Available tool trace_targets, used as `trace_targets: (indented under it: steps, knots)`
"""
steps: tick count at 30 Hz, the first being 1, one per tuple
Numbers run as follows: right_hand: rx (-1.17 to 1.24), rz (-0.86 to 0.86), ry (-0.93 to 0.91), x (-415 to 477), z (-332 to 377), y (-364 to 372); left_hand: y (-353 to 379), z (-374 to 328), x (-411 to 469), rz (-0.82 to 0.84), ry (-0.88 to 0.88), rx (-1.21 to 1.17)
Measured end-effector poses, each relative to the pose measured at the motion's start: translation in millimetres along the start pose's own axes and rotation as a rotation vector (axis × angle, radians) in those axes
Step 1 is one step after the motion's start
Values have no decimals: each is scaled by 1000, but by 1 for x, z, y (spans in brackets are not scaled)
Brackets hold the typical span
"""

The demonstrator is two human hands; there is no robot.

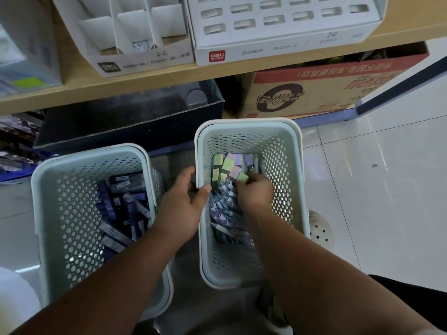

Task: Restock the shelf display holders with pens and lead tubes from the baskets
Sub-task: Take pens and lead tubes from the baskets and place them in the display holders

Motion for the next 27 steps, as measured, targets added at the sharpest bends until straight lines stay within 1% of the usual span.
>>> trace_targets:
  steps: [3, 6, 9, 12, 14, 17, 21, 27]
  knots:
    - [25, -14, 35, 4, 0, 1, -1, -1, 0, 3, -1, -4]
    - [109, -5, 6, 5, 12, 3, -1, 0, 0, 4, -11, -2]
    - [36, -24, -67, 7, 27, 7, -1, 0, 0, 0, -11, 3]
    - [-38, -36, -51, 12, 29, 7, -1, 0, 0, 2, -28, -10]
    - [-101, -16, -47, 13, 32, 8, -1, 0, 0, 8, -23, -7]
    - [-112, 37, -58, 14, 37, 13, -1, 0, 0, 5, -11, -14]
    - [-190, 106, -33, 18, 40, 20, -1, 0, 0, 3, -17, -32]
    - [-175, 167, 3, 18, 38, 28, 0, 0, 0, 7, -25, -35]
Point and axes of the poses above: each hand's wrist, its own x-axis towards the middle knuckle, its own y-axis out of the palm, z = x × y, the point moved 5 cm from there along x, towards the middle knuckle, and after that the axes turned 6 degrees about -x, right-handed, at the moved point
